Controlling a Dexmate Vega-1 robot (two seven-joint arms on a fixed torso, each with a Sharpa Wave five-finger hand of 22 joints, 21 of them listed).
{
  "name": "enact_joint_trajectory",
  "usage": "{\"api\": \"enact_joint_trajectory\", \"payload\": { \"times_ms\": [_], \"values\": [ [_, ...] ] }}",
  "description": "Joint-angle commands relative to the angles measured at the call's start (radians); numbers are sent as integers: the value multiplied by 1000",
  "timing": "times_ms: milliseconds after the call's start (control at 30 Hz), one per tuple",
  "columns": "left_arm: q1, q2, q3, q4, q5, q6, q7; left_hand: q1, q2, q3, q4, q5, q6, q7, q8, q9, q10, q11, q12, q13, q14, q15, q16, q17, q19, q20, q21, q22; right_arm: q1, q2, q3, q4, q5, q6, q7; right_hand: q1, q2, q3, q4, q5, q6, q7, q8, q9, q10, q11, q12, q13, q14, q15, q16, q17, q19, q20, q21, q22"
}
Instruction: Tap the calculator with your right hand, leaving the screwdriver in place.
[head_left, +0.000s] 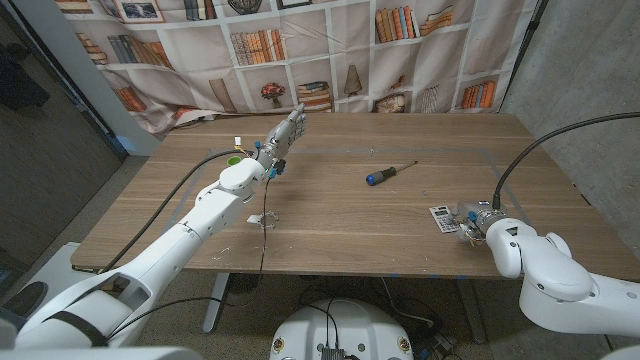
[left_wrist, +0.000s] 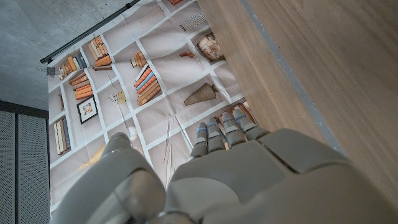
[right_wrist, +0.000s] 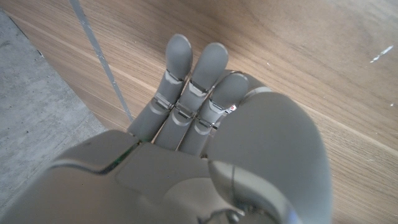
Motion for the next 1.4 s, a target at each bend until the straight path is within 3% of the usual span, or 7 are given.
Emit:
{"api": "enact_joint_trajectory", "payload": {
  "times_ms": [33,633,933,1400],
  "values": [
    [-12,-5,2,21,-2,-7,-13,1,6,-2,3,-5,8,-1,-4,3,6,-2,1,3,3,1,-3,4,2,1,-2,4,-16,35,10,16,-44,-12,36,-8,-1,11,0,6,6,10,-7,1,1,2,8,4,7,-2,13,-4,12,-3,-6,12],
    [-21,-3,3,32,-4,-13,-30,2,8,-5,3,-5,9,-3,-5,3,6,-1,-1,3,3,0,-4,4,3,1,-7,4,-16,24,6,-36,-74,-87,6,-19,-7,36,-3,3,-6,7,-14,-1,-5,1,21,-6,4,-3,44,-33,31,-4,-31,42],
    [-25,-5,4,42,-7,-15,-41,3,8,-6,4,-5,10,-2,-5,3,5,0,-1,3,3,0,-4,4,4,1,-9,5,-43,14,39,-64,-40,-106,-76,-21,-8,40,-3,-2,-11,5,-15,-1,-5,2,27,-8,4,-2,51,-43,38,-5,-38,47],
    [-30,-1,4,44,-6,-17,-48,3,9,-8,4,-6,10,-2,-6,3,5,-3,-2,3,1,0,-5,4,4,0,-13,5,-30,7,42,-75,19,-128,-157,-25,-10,57,-4,-6,-12,3,-13,-1,-12,2,33,-15,4,-2,67,-62,43,-4,-49,75]
  ]
}}
